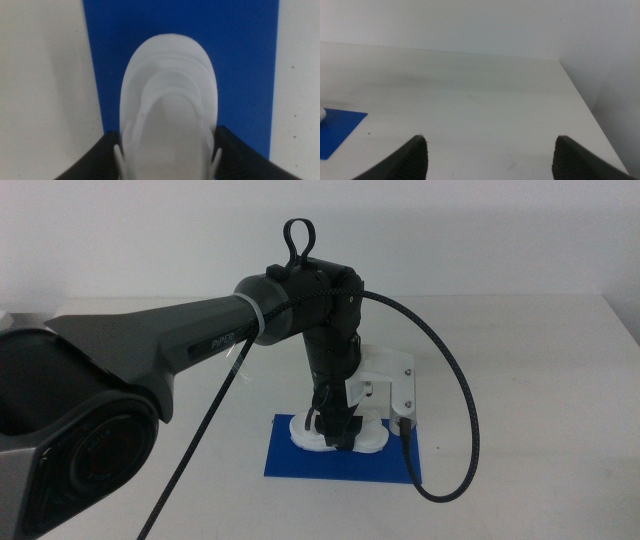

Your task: Use one arm to grab the shoe from the table and place it on the mat.

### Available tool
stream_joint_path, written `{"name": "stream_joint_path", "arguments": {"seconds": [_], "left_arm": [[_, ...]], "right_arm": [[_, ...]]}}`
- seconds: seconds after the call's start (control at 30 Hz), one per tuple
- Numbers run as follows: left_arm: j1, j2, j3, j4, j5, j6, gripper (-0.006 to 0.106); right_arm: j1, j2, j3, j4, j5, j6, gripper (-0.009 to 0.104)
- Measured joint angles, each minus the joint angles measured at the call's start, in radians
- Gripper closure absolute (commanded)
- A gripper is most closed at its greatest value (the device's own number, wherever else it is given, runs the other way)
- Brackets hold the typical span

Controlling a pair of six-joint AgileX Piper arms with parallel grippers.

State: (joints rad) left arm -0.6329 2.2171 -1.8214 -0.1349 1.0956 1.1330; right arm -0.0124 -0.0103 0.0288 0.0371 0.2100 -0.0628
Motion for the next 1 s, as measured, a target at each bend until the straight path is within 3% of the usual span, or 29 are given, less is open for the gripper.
{"name": "stream_joint_path", "arguments": {"seconds": [0.43,0.87,1.0], "left_arm": [[0.000,0.000,-0.001,-0.057,-0.007,-0.001,0.102],[0.000,0.000,-0.001,-0.052,0.037,-0.020,0.102],[0.000,0.000,-0.001,-0.050,0.037,-0.043,0.095]], "right_arm": [[0.000,0.000,0.000,0.000,0.000,0.000,0.031],[0.000,0.000,0.000,0.000,0.000,0.000,0.031],[0.000,0.000,0.000,0.000,0.000,0.000,0.031]]}}
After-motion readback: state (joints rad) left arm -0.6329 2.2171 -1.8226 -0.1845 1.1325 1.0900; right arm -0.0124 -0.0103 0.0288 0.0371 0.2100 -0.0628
